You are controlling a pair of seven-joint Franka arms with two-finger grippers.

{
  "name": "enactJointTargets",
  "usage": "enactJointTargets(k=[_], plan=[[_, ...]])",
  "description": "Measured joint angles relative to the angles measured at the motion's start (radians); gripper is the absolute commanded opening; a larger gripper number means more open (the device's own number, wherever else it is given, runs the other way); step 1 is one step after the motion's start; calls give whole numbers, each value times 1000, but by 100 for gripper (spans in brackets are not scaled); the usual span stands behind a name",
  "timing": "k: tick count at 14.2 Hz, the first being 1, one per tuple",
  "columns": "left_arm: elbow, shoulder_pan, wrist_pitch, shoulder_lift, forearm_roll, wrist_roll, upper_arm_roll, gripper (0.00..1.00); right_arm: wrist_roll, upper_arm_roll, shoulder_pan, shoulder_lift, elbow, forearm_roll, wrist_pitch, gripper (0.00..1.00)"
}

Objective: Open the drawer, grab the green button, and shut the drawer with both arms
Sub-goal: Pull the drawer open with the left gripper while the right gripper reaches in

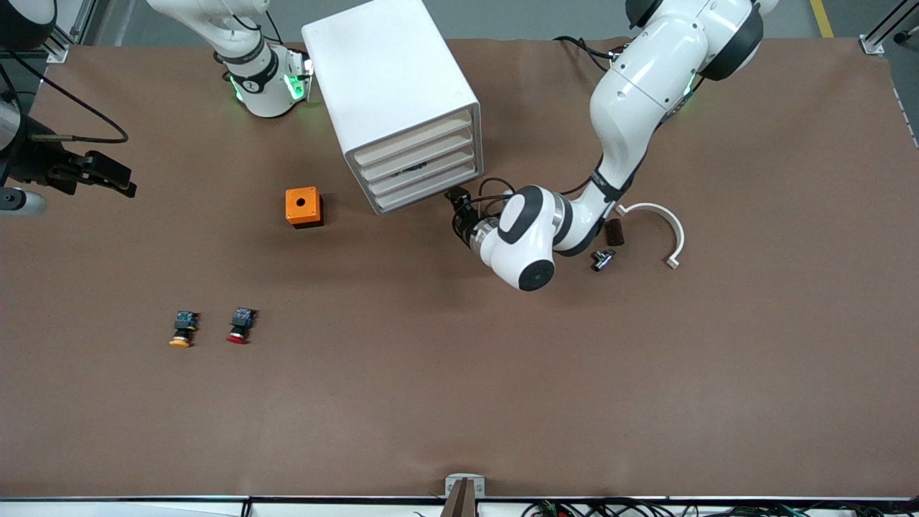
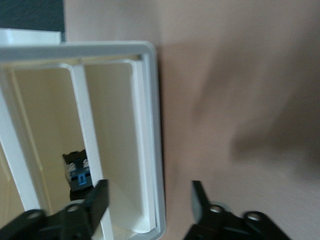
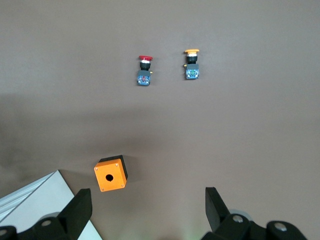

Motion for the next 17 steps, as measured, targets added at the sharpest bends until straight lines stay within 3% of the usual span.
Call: enactJointTargets(k=[5,7,11,12,15,17], plan=[[0,-18,-74,10,-57,-13,0,57,0,-2,-7,62,5,0,2,100],[-1,-33,-92,12,-71,-14,0,47,0,-3,-25,122,18,-2,15,100],[-1,-72,-96,27,-99,-15,-1,45,62,-3,-35,162,50,-13,9,100],[-1,-79,-96,35,-101,-16,-1,40,126,2,-33,162,54,-9,3,100],[-1,-88,-96,52,-111,-16,0,0,364,13,18,162,56,32,-1,100],[2,-88,-107,55,-122,-16,-1,0,537,18,89,163,52,46,2,100]])
